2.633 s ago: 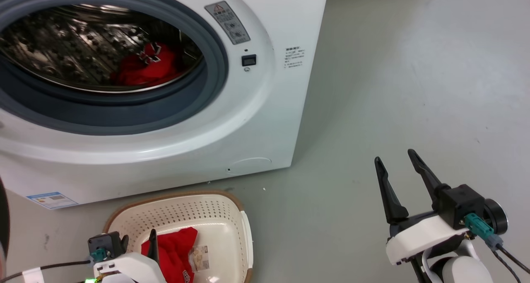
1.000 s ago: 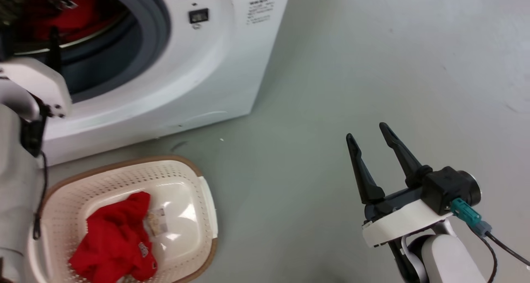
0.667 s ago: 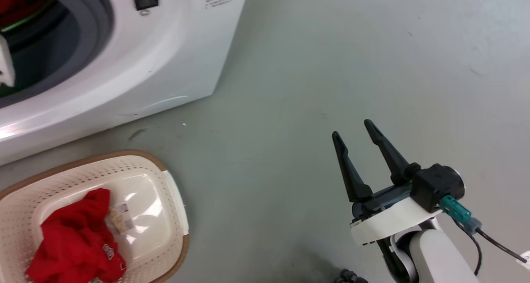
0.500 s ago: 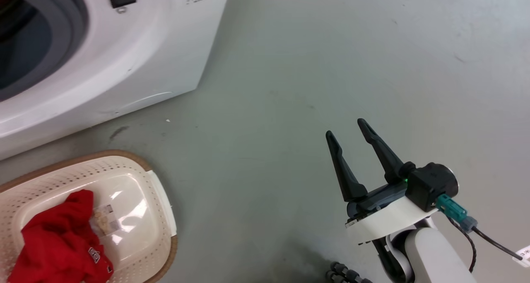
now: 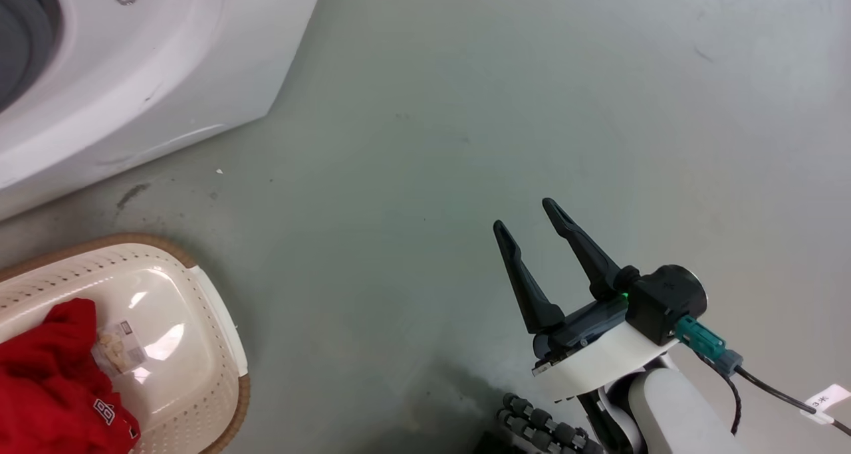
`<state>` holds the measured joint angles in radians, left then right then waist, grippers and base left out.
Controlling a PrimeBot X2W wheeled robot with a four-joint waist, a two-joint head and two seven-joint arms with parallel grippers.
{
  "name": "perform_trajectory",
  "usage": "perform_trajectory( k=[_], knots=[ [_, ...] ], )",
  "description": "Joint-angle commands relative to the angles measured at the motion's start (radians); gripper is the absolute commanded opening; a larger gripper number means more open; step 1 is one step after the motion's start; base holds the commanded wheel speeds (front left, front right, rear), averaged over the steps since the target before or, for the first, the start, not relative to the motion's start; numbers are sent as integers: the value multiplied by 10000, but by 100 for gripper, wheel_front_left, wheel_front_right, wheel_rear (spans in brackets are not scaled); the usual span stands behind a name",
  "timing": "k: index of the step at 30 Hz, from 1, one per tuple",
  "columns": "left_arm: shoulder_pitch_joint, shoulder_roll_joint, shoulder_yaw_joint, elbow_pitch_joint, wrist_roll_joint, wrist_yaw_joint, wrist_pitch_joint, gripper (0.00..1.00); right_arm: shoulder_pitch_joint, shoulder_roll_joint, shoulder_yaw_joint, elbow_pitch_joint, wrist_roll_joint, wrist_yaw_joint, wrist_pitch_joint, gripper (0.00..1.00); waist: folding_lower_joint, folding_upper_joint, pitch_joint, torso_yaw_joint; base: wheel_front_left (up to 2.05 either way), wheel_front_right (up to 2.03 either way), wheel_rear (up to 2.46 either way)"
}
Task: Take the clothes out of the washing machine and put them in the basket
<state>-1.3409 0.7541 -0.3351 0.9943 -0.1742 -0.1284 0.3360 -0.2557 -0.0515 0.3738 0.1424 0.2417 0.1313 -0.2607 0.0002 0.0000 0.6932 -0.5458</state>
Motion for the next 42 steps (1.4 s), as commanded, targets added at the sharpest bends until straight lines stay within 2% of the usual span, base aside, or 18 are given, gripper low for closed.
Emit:
perform_trajectory(
  k=[1,5,9,10,12,21,29,37,42],
  knots=[
    [-207,139,-55,-14,17,5,307,100,-195,24,87,-54,61,-9,-46,100,-2,0,246,-125,0,0,0],
    [-407,162,-171,-22,-22,3,1073,100,-194,25,83,-132,157,-9,-42,100,-2,0,462,-141,0,0,0],
    [-408,152,-250,-82,-1,65,1398,100,-143,24,97,-171,196,-9,-44,100,-2,0,528,-135,0,0,0],
    [-406,155,-246,-122,-32,106,1462,97,-122,24,97,-186,203,-9,-43,100,-2,0,536,-134,0,0,0],
    [-376,186,-253,-239,-32,198,1517,0,-86,24,81,-206,213,-9,-43,100,-2,0,550,-131,0,0,0],
    [-111,404,-67,-1040,-75,1045,657,0,-165,24,-4,-172,217,-9,-43,100,-2,0,456,-163,0,0,0],
    [707,365,359,-1687,-416,1760,-1407,0,-338,22,-81,-40,100,-9,-42,100,-2,0,-61,-29,0,0,0],
    [1815,-207,695,-1752,-978,2155,-3366,0,-62,19,-436,194,-171,-9,-41,100,-2,0,-1053,345,0,0,0],
    [2703,-811,904,-1411,-1497,2149,-4438,0,158,19,-594,408,-272,-9,-34,100,-2,0,-1861,654,0,0,0]
  ],
)
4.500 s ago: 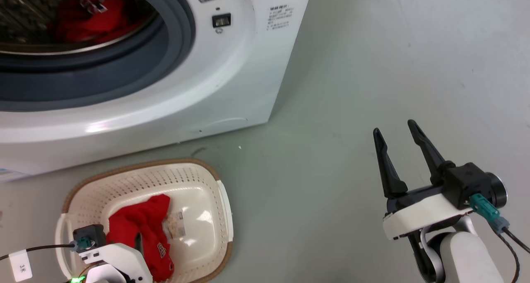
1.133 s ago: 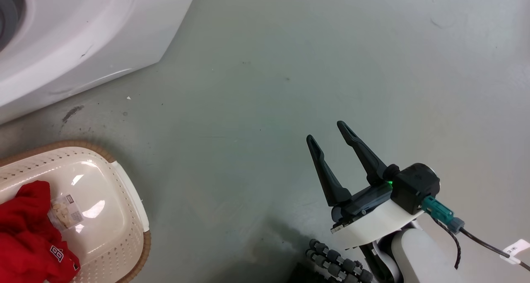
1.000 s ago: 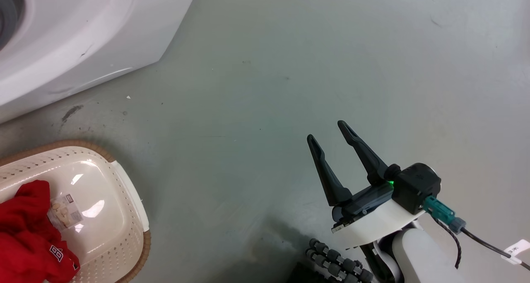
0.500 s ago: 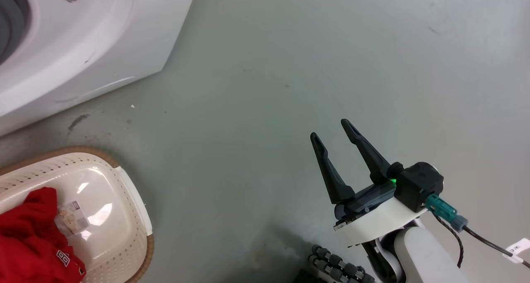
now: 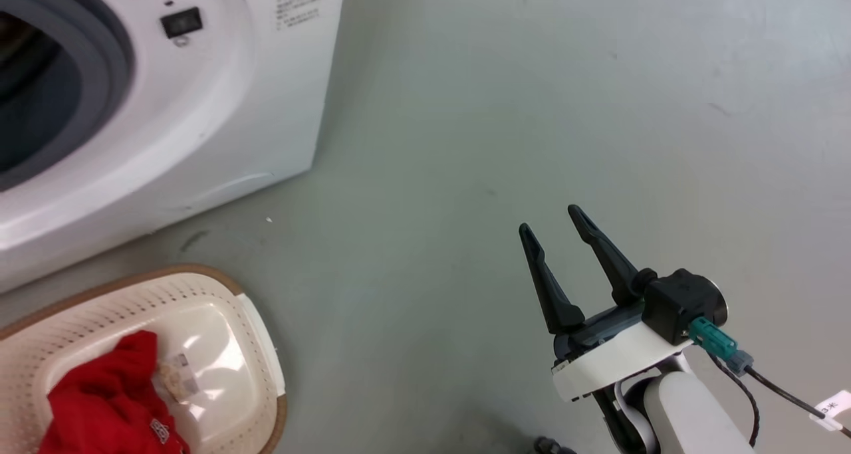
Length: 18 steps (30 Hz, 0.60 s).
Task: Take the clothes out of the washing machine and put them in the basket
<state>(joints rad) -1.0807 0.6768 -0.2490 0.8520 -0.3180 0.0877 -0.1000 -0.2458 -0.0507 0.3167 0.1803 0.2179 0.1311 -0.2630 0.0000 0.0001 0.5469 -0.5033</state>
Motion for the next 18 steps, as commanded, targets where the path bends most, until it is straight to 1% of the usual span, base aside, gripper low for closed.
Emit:
perform_trajectory(
  k=[1,5,10,15,18],
  knots=[
    [294,-146,-12,115,-57,-80,-207,0,104,9,-51,44,-63,-7,-3,100,0,-1,-566,283,0,0,0],
    [888,-593,105,612,-466,-177,-789,0,289,9,-102,138,-160,-8,124,100,0,-1,-1215,468,0,0,0],
    [1543,-1081,247,1047,-825,-467,-1419,0,578,9,-419,166,-382,-7,309,100,0,-1,-2084,798,0,0,0],
    [2174,-1479,366,1106,-1046,-748,-1628,0,1016,7,-752,41,-607,-7,592,100,0,-1,-2977,1228,0,0,0],
    [2531,-1712,475,860,-1135,-909,-1663,0,1308,9,-987,-99,-817,-7,807,100,0,-1,-3506,1545,0,0,0]
  ],
)
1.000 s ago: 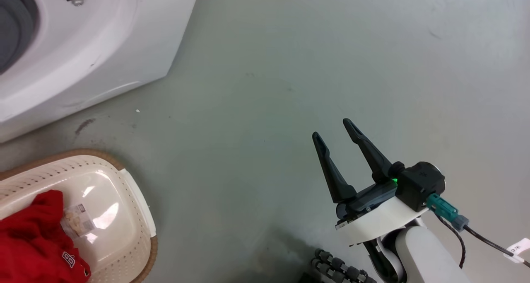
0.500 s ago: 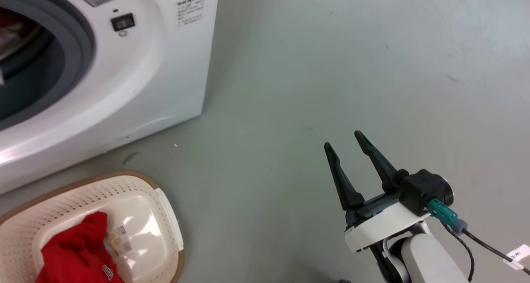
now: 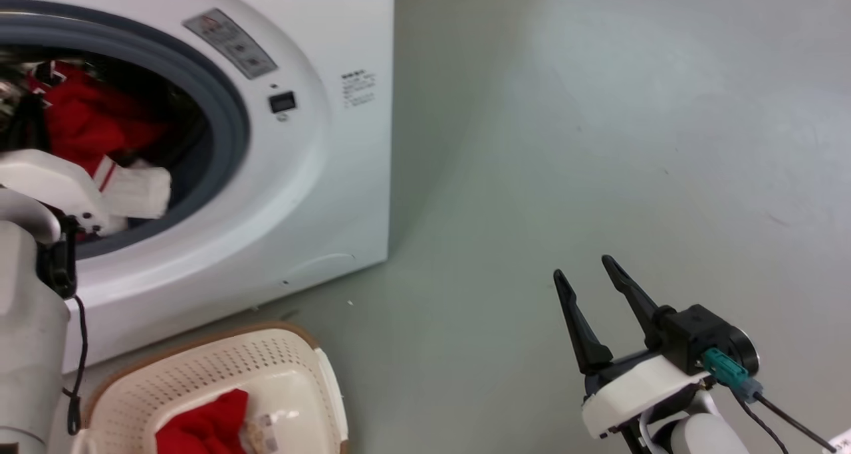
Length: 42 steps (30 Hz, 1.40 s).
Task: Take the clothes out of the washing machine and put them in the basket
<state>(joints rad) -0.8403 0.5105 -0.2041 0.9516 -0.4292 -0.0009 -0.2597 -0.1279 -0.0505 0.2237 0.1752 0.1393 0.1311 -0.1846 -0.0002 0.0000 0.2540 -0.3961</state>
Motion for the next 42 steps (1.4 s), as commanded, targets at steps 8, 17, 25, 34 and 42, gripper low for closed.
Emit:
perform_trajectory(
  k=[8,17,25,34,42],
  knots=[
    [1226,-503,319,-1504,106,-157,-75,0,795,7,-494,-532,-374,-7,584,100,2,0,-1555,1193,0,0,0],
    [2395,-698,332,-3145,28,21,-1,0,1330,8,-715,-1057,-492,-7,979,100,2,0,-2054,1626,0,0,0],
    [4025,-725,279,-6166,-43,718,824,0,1633,8,-828,-1335,-610,-7,1188,100,2,0,-2239,1877,0,0,0],
    [7133,-533,226,-10755,60,2131,2391,0,1902,8,-910,-1566,-754,-7,1469,100,2,0,-2473,2165,0,0,0],
    [8707,-808,1,-11664,-170,2632,2872,0,1885,8,-896,-1684,-810,-7,1534,100,2,0,-2344,2322,0,0,0]
  ],
)
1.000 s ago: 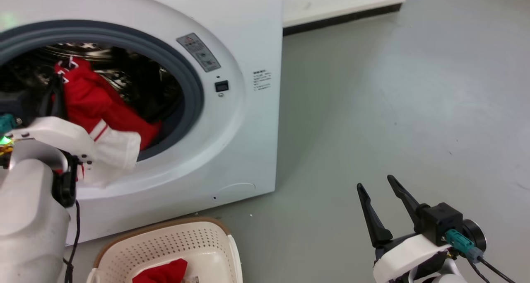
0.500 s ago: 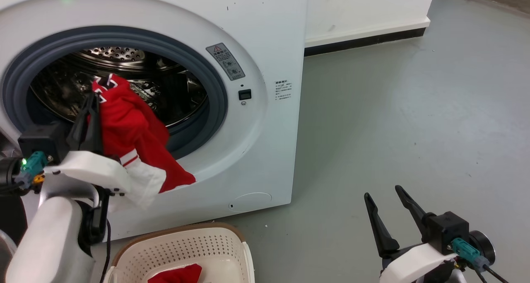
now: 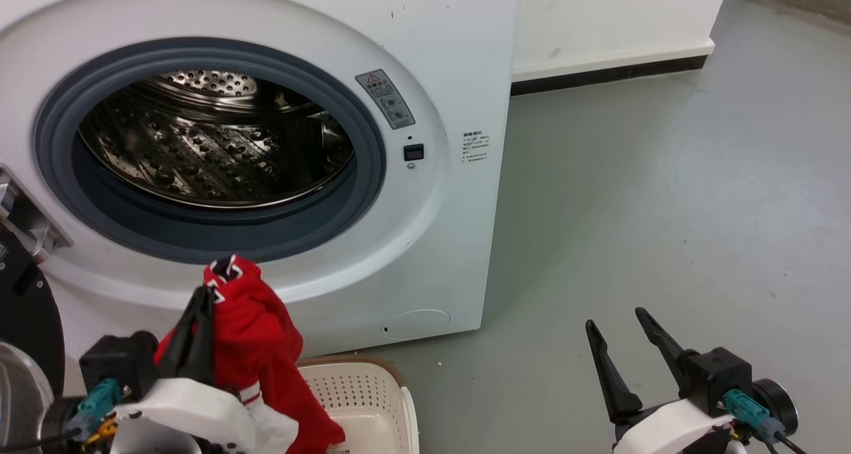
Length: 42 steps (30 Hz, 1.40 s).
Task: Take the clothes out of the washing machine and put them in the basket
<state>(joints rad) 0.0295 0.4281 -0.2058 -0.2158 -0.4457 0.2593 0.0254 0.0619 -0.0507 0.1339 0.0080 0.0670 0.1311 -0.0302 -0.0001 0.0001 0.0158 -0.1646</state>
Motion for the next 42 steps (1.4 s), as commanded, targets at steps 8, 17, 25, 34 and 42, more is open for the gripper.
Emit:
perform_trajectory(
  k=[8,17,25,34,42],
  knots=[
    [674,-846,-488,1598,-753,-388,-375,0,-483,10,43,-157,-78,-7,-76,100,1,-1,901,-98,0,0,0],
    [-558,-1510,-669,4259,-1057,-1039,-1293,0,-1225,12,175,-224,-111,-7,-227,100,1,-1,2419,-515,0,0,0],
    [-1908,-1686,-635,7093,-1266,-1639,-1719,0,-1928,12,468,-260,151,-9,-570,100,1,-1,3780,-985,0,0,0],
    [-3557,-1926,-660,10270,-1540,-2408,-1918,0,-2433,13,562,-176,337,-7,-837,100,1,-1,5028,-1350,0,0,0],
    [-5092,-2069,-782,12827,-1627,-2907,-1741,0,-2788,12,704,-156,389,-9,-1026,100,1,-1,5785,-1585,0,0,0]
  ],
)
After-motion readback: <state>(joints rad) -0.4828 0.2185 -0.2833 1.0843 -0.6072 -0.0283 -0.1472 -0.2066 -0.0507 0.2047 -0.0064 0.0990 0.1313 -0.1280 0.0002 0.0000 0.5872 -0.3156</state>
